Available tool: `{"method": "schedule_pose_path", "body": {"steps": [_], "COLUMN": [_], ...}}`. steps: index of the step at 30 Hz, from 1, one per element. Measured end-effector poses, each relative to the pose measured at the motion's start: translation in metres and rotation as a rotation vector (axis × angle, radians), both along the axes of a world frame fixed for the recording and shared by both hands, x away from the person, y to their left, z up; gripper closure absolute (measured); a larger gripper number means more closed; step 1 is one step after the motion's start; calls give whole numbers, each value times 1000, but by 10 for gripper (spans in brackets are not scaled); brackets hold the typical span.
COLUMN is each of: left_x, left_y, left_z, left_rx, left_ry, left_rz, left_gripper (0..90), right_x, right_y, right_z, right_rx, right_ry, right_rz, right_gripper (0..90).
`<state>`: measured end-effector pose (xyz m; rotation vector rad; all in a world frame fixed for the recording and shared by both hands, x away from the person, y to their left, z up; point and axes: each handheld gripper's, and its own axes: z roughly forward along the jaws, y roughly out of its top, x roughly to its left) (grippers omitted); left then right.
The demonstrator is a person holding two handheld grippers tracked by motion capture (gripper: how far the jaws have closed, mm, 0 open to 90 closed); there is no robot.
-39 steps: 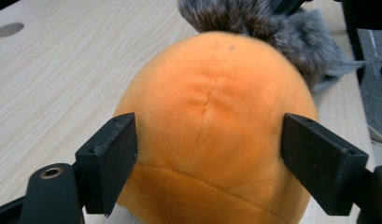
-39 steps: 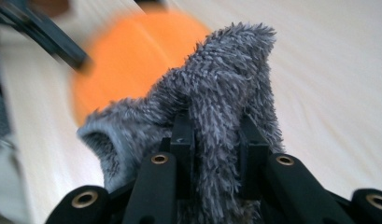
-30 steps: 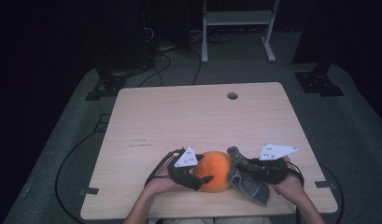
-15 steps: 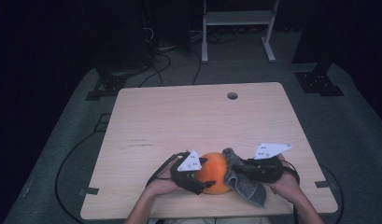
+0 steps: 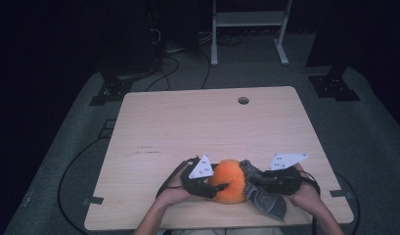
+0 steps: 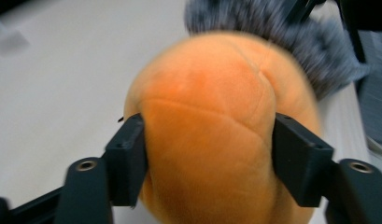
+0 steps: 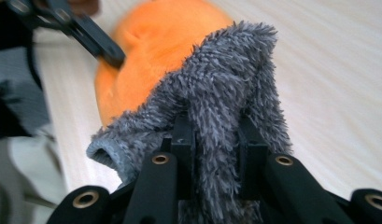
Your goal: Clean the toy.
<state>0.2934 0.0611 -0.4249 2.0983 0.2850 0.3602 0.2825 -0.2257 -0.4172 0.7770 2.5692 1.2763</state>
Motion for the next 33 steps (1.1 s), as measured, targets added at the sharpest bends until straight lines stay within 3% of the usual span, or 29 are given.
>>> {"method": "schedule_pose_path", "body": {"steps": [1,3,5,7,9,10,12,14,15,17,21,23,26,28,33], "left_x": [-3,-6,-8,-10,-13,-13,-12,-7,-4,0,3,6,7,8,8], "left_y": [-3,-7,-12,-13,-13,-12,-6,1,4,2,6,12,17,19,21], "left_z": [4,4,-1,-3,-4,-5,-5,1,4,2,-8,-9,-12,-13,-14], "left_rx": [0,35,49,30,73,85,83,20,-25,-8,27,44,48,49,48], "left_ry": [-65,-135,-151,-143,-154,-149,-127,-73,-57,-36,-4,26,39,43,48], "left_rz": [14,25,27,1,-12,-18,-37,-29,0,23,20,21,10,5,2], "left_gripper": [352,338,299,265,249,242,226,185,172,143,191,205,207,207,205], "right_x": [0,1,-3,-9,-12,-12,-10,-9,-10,-13,-7,-1,7,8,2], "right_y": [-3,-9,-8,4,24,34,37,34,34,35,27,18,2,-1,10], "right_z": [2,9,17,25,27,23,17,11,10,8,6,0,-14,-17,-1], "right_rx": [-14,-3,0,18,-8,-50,-63,-32,-31,-9,7,-22,-25,-40,63], "right_ry": [-15,-37,-86,-131,-157,-167,-155,-139,-138,-136,-112,-107,-31,-18,-44], "right_rz": [-11,-42,-71,-48,-6,12,19,10,7,18,15,-33,-83,-96,-37], "right_gripper": [726,728,730,731,727,727,730,731,732,731,730,729,731,731,728]}}
